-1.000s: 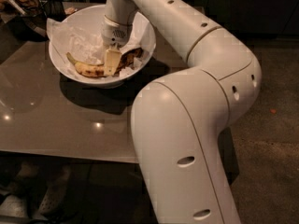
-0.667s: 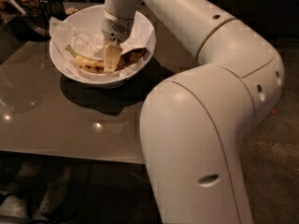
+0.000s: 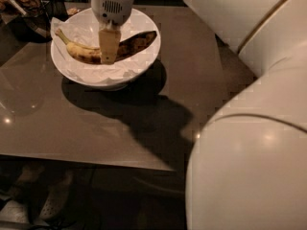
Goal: Pick banana from white bowl
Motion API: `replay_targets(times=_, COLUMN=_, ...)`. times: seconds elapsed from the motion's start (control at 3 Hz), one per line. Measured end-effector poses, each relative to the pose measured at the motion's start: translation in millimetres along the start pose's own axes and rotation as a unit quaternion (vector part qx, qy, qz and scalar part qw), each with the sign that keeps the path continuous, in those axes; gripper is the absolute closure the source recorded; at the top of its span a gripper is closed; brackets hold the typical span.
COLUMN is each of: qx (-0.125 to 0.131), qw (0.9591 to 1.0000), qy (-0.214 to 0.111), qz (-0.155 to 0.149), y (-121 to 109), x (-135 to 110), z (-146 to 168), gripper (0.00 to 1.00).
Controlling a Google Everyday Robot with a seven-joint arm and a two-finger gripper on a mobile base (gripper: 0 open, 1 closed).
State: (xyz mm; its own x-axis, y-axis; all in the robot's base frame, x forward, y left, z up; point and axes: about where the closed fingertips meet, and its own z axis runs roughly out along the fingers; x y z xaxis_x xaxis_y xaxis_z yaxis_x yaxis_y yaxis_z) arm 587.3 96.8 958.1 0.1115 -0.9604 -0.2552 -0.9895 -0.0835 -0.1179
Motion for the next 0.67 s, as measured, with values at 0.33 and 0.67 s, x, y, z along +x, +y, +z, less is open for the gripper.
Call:
replay_targets(times=0.33, qx=0.016, qw=0.9998, qy=-0.007, qz=0.0, y=-0.4, x=-3.2, z=-10.7, gripper=1.0)
replay_targets(times=0.67, qx=0.014, qw=0.9995, qy=-0.029, qz=-0.003, y=10.8, x=3.5, z=-13.3, gripper=1.0)
